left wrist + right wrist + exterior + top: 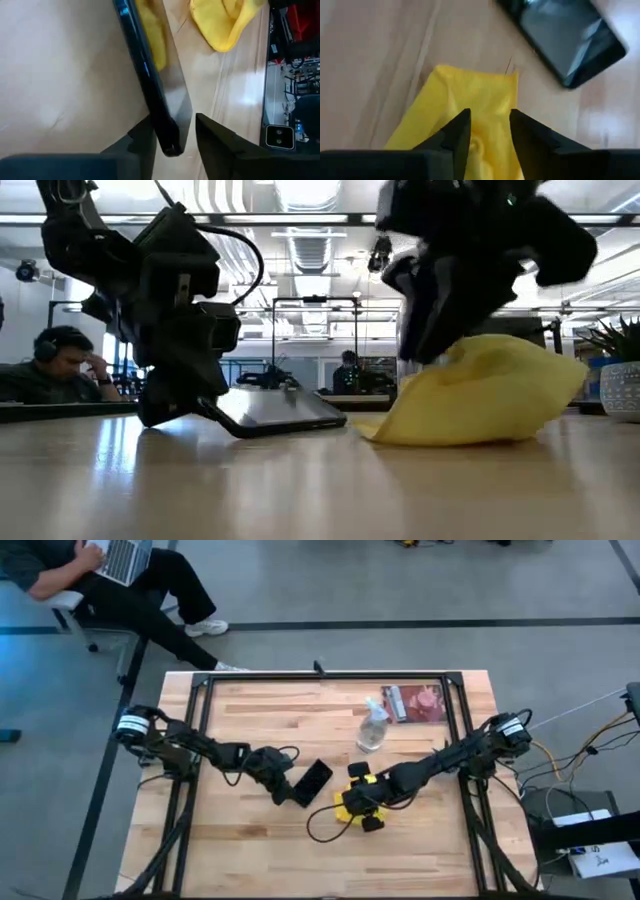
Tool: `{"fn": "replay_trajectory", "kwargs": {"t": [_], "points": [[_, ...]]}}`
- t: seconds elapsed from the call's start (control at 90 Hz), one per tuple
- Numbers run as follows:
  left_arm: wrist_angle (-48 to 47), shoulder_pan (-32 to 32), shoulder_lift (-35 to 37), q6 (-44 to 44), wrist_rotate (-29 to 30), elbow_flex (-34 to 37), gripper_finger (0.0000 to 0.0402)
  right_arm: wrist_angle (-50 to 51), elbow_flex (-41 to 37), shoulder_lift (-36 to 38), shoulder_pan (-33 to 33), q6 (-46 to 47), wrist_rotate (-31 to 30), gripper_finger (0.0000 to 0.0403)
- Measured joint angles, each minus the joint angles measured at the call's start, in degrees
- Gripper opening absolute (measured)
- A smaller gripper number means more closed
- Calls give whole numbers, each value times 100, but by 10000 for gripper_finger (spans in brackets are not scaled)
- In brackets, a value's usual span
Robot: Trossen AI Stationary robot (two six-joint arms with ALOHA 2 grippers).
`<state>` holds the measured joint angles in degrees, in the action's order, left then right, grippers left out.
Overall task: Apply microfiber cloth
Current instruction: Wipe the black cellphone with the yellow microfiber cloth
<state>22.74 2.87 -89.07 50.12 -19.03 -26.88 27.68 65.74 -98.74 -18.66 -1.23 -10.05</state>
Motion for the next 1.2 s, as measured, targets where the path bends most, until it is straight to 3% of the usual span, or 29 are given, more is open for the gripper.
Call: {"fn": "replay_trajectory", "kwargs": {"t": [0.189, 0.289, 0.478, 0.589, 0.811, 0.956, 1.056, 1.2], "points": [[-935, -17, 548, -655, 32, 3, 164, -191, 168, 0, 81, -380, 1, 151], [-1574, -13, 954, -920, 373, 3, 172, -810, 89, -87, 194, -506, 3, 155], [-2127, 349, 1696, -941, 1728, 15, 170, -1687, 34, -483, 331, -384, -4, 140], [-2060, 1045, 1896, -948, 3045, 44, 160, -1925, 35, -636, 289, -228, -5, 113], [-1735, 2540, 1600, -1289, 5530, 63, 136, -2354, -348, -604, 241, 104, -47, 15], [-1015, 2809, 1166, -1641, 6839, 66, 121, -2552, -518, -560, 215, 532, -111, 13], [-463, 2807, 846, -1501, 7268, 64, 113, -2588, -641, -571, 171, 757, -353, 8], [125, 2788, 371, -1760, 7298, 64, 102, -3536, -899, -780, 156, 773, -494, 2]]}}
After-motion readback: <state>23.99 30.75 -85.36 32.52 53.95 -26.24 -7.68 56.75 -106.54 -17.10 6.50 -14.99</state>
